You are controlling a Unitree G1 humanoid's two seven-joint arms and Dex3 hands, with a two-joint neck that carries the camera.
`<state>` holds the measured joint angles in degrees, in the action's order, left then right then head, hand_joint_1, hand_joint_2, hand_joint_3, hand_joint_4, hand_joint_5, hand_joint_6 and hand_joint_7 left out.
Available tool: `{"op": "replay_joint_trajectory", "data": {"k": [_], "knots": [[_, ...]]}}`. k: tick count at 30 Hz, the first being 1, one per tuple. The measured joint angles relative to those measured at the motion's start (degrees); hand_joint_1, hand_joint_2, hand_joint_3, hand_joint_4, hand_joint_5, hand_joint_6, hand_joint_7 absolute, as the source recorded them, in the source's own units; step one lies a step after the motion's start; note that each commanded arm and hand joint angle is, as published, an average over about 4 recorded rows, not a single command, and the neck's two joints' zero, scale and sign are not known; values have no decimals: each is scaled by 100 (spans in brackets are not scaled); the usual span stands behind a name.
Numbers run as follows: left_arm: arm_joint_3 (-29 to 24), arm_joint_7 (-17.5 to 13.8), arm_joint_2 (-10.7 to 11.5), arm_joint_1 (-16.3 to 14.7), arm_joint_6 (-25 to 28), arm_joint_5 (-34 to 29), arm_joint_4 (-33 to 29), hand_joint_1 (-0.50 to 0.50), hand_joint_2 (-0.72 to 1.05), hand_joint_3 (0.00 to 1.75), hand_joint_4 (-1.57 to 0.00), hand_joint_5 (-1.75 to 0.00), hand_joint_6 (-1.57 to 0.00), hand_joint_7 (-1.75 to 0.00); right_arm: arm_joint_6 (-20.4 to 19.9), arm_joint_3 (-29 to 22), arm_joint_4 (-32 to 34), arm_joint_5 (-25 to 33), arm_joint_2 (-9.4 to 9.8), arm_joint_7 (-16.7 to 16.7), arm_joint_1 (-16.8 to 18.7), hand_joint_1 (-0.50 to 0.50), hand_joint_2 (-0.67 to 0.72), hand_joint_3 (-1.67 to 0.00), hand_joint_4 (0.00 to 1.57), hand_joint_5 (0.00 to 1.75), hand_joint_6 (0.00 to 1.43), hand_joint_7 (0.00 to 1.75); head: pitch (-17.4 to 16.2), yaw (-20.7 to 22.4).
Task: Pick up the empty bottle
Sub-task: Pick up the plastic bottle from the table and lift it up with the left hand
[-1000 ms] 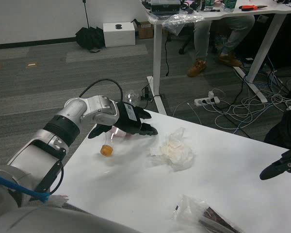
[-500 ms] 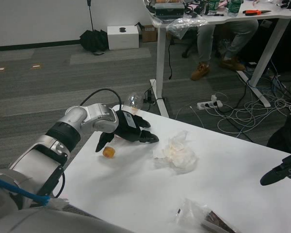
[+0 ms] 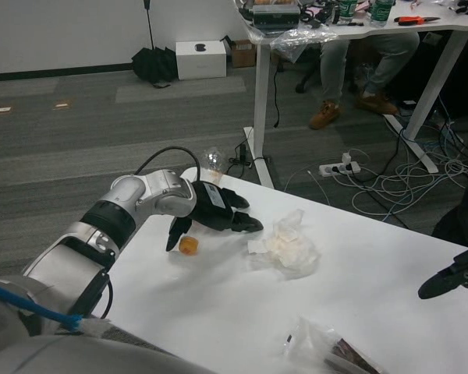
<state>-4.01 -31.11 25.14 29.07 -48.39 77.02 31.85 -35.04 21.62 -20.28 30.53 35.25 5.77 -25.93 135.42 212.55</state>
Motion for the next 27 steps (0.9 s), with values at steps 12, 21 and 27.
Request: {"op": "replay_joint_trajectory", "data": {"k": [12,21,27], "knots": [[-211,-32,-8,-49,-17,5,-159,-50,23,0,0,0,0,0,-3,-6,0,4,-2,0,1,-38,60,0,0,0,0,0,56,43],[-671,-37,76,10,-28,48,-275,-50,32,0,0,0,0,0,-15,-8,1,5,-14,0,1,-38,60,0,0,0,0,0,63,72],[-857,-28,297,209,-49,108,-183,-50,47,0,0,0,0,0,-16,-9,18,5,-17,0,2,-38,60,0,0,0,0,0,33,90]]}}
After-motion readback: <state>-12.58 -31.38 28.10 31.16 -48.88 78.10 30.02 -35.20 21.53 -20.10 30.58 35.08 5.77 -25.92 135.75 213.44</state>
